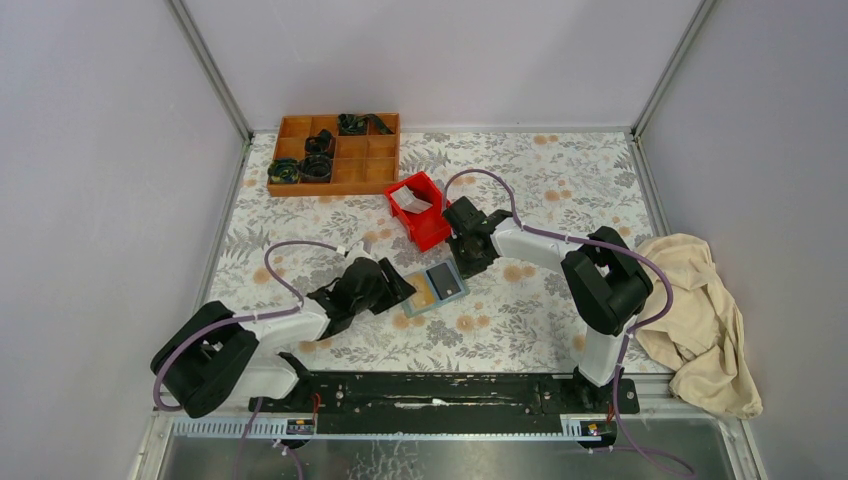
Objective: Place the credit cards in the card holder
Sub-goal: Close the card holder at the center of the board.
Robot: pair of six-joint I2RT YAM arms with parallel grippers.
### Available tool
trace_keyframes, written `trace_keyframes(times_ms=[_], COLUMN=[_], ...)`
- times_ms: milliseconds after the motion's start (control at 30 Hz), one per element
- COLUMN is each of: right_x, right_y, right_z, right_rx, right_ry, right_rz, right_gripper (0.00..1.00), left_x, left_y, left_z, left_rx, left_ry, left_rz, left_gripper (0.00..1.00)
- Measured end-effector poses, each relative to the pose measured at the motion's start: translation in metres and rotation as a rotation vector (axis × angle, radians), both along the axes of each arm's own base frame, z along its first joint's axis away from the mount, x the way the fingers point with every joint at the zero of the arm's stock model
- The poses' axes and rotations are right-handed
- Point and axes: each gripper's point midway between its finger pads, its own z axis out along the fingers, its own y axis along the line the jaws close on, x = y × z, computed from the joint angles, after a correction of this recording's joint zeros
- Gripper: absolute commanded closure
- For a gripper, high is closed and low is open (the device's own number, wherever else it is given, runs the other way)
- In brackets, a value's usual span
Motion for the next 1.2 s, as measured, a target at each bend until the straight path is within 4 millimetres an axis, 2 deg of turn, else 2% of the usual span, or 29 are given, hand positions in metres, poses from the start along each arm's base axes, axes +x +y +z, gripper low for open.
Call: trace_keyframes(times_ms=[200,433,867,1200], right_x=[-0.002,-0.004,-0.004,-0.006], right_y=[0.002,0.003,0.003,0.001], right_z=[0.0,0.0,0.0,0.0], right_rx=[0.012,0.017,0.015,0.01], right_ry=[0.01,0.018,0.021,0.028], right_rz=[0.006,0.009,0.01,0.011], right_gripper=[0.94,0.94,0.94,0.95], left_x=[-0.002,0.006,0.008,0.02], left_y=[0.006,0.003,0.001,-0.009], left_z=[0.004,0.014,0.013,0.042], left_rx=[0.005,0.001,0.004,-0.052], left_ry=[-0.001,-0.027,-0.023,-0.102], left_rz=[0.019,0.032,0.032,0.023], left_gripper=[0.38,0.38,0.38,0.38])
